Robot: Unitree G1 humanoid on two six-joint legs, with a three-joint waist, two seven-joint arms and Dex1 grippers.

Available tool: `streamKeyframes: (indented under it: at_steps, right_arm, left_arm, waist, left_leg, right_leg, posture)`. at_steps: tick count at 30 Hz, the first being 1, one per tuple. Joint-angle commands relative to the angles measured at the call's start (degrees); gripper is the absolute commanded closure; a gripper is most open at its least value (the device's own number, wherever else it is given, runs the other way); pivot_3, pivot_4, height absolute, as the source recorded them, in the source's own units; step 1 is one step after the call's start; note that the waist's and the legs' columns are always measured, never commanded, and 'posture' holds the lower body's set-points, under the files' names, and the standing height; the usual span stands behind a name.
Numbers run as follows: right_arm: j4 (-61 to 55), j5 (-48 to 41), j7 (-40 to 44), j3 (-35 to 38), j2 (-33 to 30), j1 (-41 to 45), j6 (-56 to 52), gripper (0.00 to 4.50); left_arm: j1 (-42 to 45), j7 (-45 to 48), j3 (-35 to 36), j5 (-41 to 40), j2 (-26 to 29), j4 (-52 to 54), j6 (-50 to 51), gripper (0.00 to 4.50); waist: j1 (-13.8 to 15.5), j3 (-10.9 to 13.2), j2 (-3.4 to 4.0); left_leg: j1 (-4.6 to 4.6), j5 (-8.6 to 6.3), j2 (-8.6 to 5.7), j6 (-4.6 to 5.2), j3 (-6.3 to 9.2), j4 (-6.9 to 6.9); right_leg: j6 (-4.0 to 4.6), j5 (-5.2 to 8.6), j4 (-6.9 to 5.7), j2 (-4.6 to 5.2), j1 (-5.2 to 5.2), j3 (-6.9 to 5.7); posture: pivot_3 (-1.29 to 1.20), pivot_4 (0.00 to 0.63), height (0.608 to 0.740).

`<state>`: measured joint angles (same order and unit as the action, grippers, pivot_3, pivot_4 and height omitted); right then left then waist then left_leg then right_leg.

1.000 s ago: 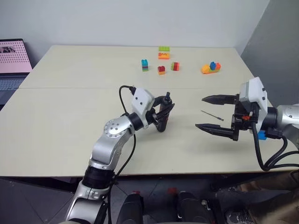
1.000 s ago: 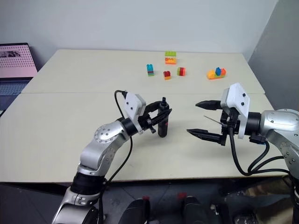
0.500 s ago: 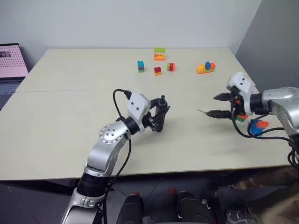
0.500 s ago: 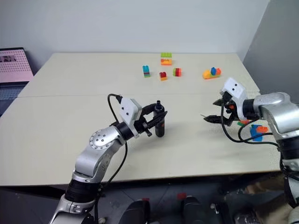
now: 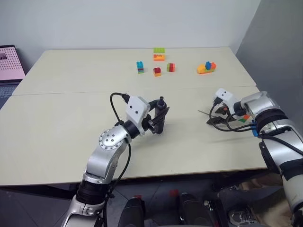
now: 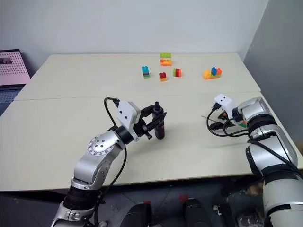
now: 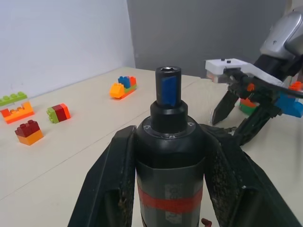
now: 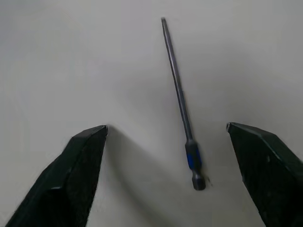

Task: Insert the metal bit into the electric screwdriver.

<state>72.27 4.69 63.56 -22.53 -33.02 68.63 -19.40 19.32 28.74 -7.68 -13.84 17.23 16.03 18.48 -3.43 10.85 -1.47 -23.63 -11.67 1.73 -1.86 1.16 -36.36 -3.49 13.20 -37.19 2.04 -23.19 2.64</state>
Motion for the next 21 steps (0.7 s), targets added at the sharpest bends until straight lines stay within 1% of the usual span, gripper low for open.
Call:
streamKeyframes:
  at_steps: [1, 4, 7, 8, 12, 13, 21]
  right_arm:
    - [2.38, 1.56, 1.52, 2.49, 0.50, 2.24, 0.76, 1.32]
    - [2.91, 2.28, 2.46, 3.76, 1.11, 2.30, 0.63, 2.15]
    - [2.90, 3.22, 3.80, 4.32, 1.80, 2.09, 0.47, 3.12]
    - [2.84, 3.47, 4.17, 4.52, 2.04, 2.03, 0.37, 3.31]
    - [2.69, 4.02, 4.93, 5.59, 2.65, 1.92, -0.23, 4.37]
    - [2.62, 4.03, 5.31, 5.88, 2.77, 1.90, -0.54, 4.49]
    - [1.42, 3.36, 7.98, 8.11, 3.23, 1.65, -3.39, 4.50]
  left_arm:
    - [-1.36, -1.76, 1.30, 2.44, 1.63, -1.24, 1.44, 2.86]
    - [-1.68, -2.10, 1.27, 2.41, 1.84, -1.00, 1.46, 2.86]
    - [-1.50, -2.16, 1.08, 2.44, 1.87, -1.39, 1.41, 2.86]
    - [-1.35, -2.15, 0.95, 2.49, 1.82, -1.68, 1.33, 2.86]
    - [-0.73, -1.99, 0.39, 2.55, 1.57, -2.62, 1.04, 2.86]
    - [-0.60, -1.90, 0.26, 2.54, 1.53, -2.79, 0.98, 2.86]
    - [-0.12, -1.64, -0.17, 2.47, 1.45, -3.74, 0.64, 2.86]
  waist:
    - [-0.02, 0.00, 0.01]
    - [-0.12, -0.02, 0.03]
    - [-0.34, -0.03, 0.06]
    - [-0.40, -0.04, 0.06]
    - [-0.57, -0.05, 0.09]
    - [-0.63, -0.06, 0.09]
    - [-1.09, -0.06, 0.10]
  left_leg:
    - [0.02, 0.00, 0.00, 0.00, 0.01, 0.00]
    - [0.08, 0.00, 0.01, 0.00, 0.02, 0.00]
    - [0.12, 0.00, 0.01, 0.00, 0.02, 0.00]
    - [0.14, 0.00, 0.01, 0.00, 0.02, 0.00]
    - [0.19, 0.00, 0.01, 0.00, 0.03, 0.00]
    - [0.19, 0.00, 0.01, 0.00, 0.03, 0.00]
    - [0.19, 0.00, 0.01, 0.00, 0.03, 0.00]
  right_leg:
    - [0.00, 0.00, -0.02, -0.01, 0.00, 0.00]
    - [0.02, 0.01, -0.07, -0.04, 0.01, 0.02]
    - [0.04, 0.02, -0.11, -0.05, 0.02, 0.05]
    - [0.04, 0.02, -0.12, -0.05, 0.03, 0.05]
    - [0.04, 0.02, -0.15, -0.08, 0.05, 0.06]
    - [0.04, 0.02, -0.16, -0.08, 0.05, 0.07]
    - [0.02, 0.02, -0.16, -0.08, 0.05, 0.07]
  posture:
    - [0.00, 0.150, 0.740]
    - [0.00, 0.150, 0.740]
    - [0.00, 0.150, 0.740]
    - [0.00, 0.150, 0.740]
    - [0.00, 0.150, 0.740]
    - [0.00, 0.150, 0.740]
    - [0.00, 0.150, 0.740]
